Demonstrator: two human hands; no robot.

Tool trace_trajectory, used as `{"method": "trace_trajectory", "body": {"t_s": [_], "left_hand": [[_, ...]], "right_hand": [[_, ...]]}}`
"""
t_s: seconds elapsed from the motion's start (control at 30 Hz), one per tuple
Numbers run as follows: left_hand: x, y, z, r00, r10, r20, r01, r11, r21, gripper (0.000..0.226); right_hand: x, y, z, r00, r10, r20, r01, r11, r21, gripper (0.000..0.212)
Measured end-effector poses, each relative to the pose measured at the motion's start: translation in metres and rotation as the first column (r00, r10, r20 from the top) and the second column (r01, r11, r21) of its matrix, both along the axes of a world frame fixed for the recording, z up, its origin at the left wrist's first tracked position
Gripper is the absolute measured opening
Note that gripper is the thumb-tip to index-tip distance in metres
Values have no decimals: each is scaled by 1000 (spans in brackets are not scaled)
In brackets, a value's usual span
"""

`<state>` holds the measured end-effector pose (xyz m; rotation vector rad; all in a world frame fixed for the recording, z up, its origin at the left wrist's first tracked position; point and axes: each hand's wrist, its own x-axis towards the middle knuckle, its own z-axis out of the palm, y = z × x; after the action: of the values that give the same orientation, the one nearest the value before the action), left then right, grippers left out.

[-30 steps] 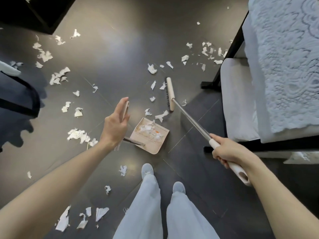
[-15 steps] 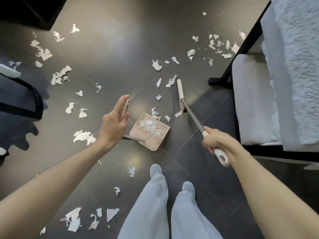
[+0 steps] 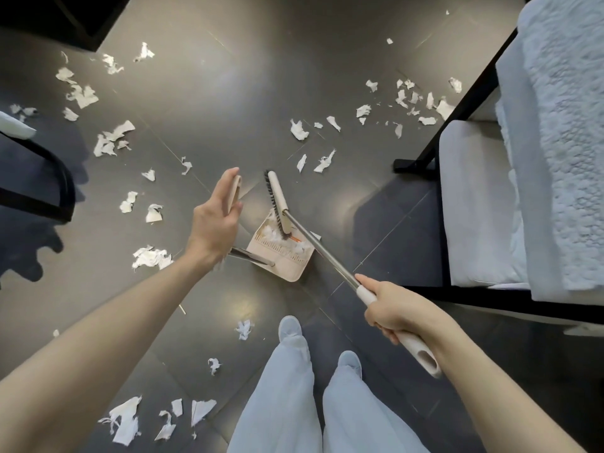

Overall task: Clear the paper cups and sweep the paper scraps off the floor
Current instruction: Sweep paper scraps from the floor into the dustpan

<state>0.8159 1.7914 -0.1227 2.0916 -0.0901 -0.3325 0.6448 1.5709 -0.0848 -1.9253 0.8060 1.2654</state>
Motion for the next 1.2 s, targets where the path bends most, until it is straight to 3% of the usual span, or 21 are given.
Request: {"method": "trace_trajectory", "body": {"t_s": [0.17, 0.4, 0.63, 0.8, 0.93, 1.2], "left_hand": [[5, 5, 7, 999, 38, 32, -39, 999, 6, 51], [22, 10, 12, 994, 92, 65, -99, 989, 113, 53], [51, 9, 6, 980, 192, 57, -199, 964, 175, 53], [88, 5, 4, 981, 180, 66, -190, 955, 228, 52], [102, -5, 4, 983, 177, 58, -185, 955, 231, 52], [99, -22, 15, 990, 104, 99, -124, 968, 220, 52]], "right_hand": [[13, -10, 10, 998, 50, 42, -45, 993, -110, 85], [68, -35, -4, 992, 14, 122, 2, 992, -127, 86], [137, -33, -37, 971, 185, 153, -159, 973, -165, 85], [148, -25, -39, 947, 311, 81, -310, 951, -23, 81], [151, -50, -26, 965, 260, 32, -262, 961, 83, 81], [149, -84, 4, 956, 270, 119, -263, 962, -69, 86]]}}
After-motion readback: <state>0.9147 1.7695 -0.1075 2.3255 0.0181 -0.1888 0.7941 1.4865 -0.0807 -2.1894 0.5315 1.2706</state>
